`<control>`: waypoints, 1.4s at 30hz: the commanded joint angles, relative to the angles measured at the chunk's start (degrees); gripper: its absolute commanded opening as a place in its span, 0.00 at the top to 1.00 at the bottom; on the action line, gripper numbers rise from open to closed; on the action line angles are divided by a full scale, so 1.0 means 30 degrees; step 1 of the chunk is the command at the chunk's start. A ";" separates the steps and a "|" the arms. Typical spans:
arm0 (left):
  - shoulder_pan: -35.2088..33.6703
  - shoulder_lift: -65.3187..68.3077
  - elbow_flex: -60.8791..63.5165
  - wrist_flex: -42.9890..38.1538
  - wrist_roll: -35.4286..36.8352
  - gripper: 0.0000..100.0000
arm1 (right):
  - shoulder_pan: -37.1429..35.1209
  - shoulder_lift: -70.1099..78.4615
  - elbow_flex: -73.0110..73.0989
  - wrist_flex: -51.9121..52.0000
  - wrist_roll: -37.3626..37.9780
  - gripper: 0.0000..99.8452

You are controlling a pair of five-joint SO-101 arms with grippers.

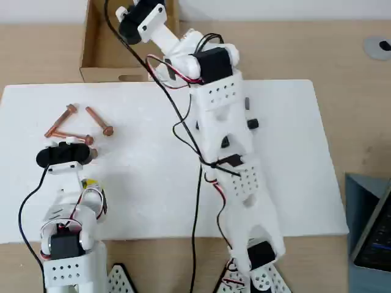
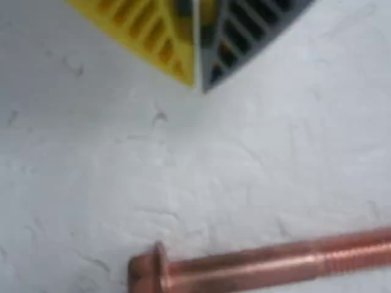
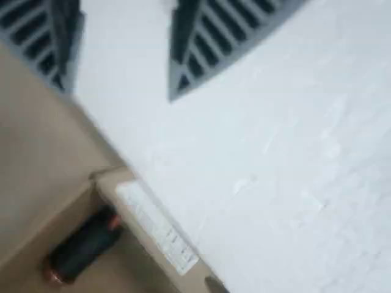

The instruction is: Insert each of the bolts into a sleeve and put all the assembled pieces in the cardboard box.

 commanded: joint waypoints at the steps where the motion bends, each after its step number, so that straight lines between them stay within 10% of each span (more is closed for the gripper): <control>1: 0.0000 -0.0161 -0.0088 -0.0352 -0.0117 1.00 | 0.0659 -0.2242 -0.0952 0.0586 -0.1348 0.88; 11: -0.0059 -0.0161 -0.0088 -0.0352 -0.0117 1.00 | 0.0894 -0.4234 0.0454 0.0615 -0.2315 0.88; 42: -0.0088 -0.0161 -0.0088 -0.0352 -0.0117 1.00 | 0.4557 -1.6659 3.0022 -0.2901 -0.3634 0.87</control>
